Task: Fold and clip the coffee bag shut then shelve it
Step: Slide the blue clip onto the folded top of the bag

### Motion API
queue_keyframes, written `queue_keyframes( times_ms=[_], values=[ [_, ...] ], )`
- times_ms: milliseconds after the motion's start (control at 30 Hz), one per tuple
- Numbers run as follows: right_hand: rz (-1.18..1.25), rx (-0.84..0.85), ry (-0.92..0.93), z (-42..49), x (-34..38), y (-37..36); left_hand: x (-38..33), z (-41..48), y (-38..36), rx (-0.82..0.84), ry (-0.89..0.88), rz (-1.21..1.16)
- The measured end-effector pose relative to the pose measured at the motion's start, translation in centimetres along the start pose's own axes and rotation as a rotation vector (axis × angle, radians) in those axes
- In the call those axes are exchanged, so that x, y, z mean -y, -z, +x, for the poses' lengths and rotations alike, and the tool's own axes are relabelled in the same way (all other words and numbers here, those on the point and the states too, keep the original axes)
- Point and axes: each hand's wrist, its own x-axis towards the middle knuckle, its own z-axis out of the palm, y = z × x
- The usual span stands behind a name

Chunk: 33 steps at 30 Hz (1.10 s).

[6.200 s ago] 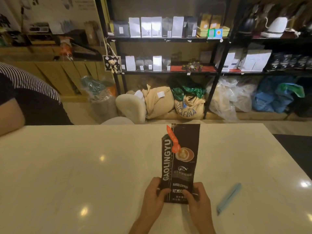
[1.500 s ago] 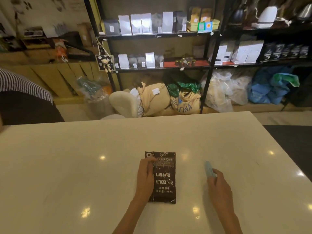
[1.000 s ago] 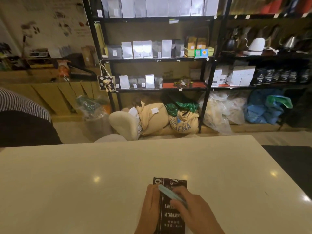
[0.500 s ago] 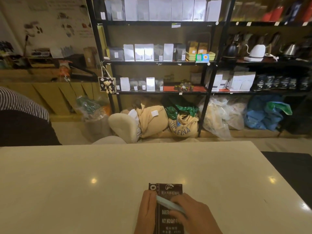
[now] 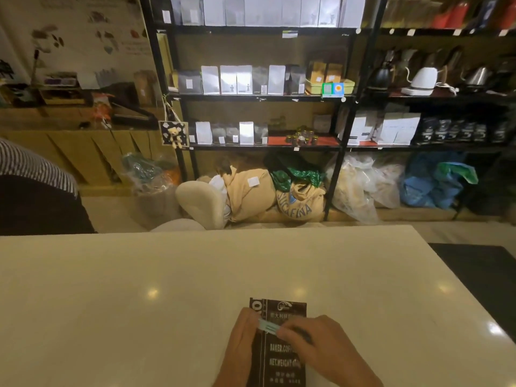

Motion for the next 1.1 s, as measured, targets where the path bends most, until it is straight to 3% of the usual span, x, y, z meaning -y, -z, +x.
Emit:
queue_keyframes(
  times_ms=[333,467,667,867,1033,1100],
  values=[
    [-0.148,-0.027,0.028,-1.2,-0.7,-0.5,0.1,-0.7,-0.1,0.008,-0.193,0.061],
    [-0.153,-0.083,0.04,-1.2,-1.1,-0.6,-0.1,-1.0,0.0,0.061,-0.209,0.077],
    [-0.032,-0.025,-0.02,-1.2,-0.9,-0.9,0.0,-1.1,-0.1,0.061,-0.206,0.072],
    [-0.158,-0.115,0.066,-1.4,-1.3,-1.1,-0.6,-1.0,-0.4,0.004,-0.205,0.135],
    [-0.097,-0.127,0.046,-1.6,-1.2,-1.2,-0.7,-0.7,-0.1,0.0,-0.188,0.155],
    [0.088,-0.12,0.005,-1.9,-1.5,-1.0,-0.6,-0.6,0.0,-0.019,-0.187,0.151]
  ],
)
